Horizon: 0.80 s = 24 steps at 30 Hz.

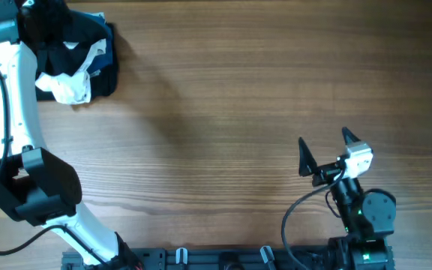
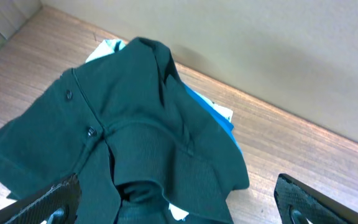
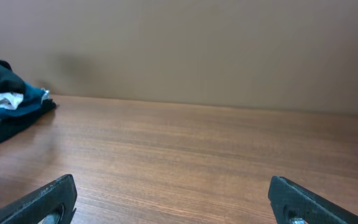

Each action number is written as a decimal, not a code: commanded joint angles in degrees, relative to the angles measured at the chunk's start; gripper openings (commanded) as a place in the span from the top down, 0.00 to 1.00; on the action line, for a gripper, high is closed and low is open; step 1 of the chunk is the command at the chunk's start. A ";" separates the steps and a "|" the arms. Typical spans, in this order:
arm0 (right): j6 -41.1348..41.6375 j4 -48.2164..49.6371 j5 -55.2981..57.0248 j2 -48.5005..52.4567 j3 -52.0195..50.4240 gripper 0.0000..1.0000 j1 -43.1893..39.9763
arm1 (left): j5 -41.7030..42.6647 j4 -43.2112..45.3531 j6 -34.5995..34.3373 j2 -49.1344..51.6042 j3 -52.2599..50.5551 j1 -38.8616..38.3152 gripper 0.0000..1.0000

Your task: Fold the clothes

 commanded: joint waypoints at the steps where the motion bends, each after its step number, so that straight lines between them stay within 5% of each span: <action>1: 0.33 0.11 -1.84 -4.96 -3.02 0.00 -0.24 | 0.44 0.11 -0.76 0.11 -0.07 -0.04 0.00; 24: 0.15 -1.88 -2.19 -8.66 -4.66 0.00 -0.22 | 0.37 -0.33 -0.72 -4.09 -0.07 -2.19 0.00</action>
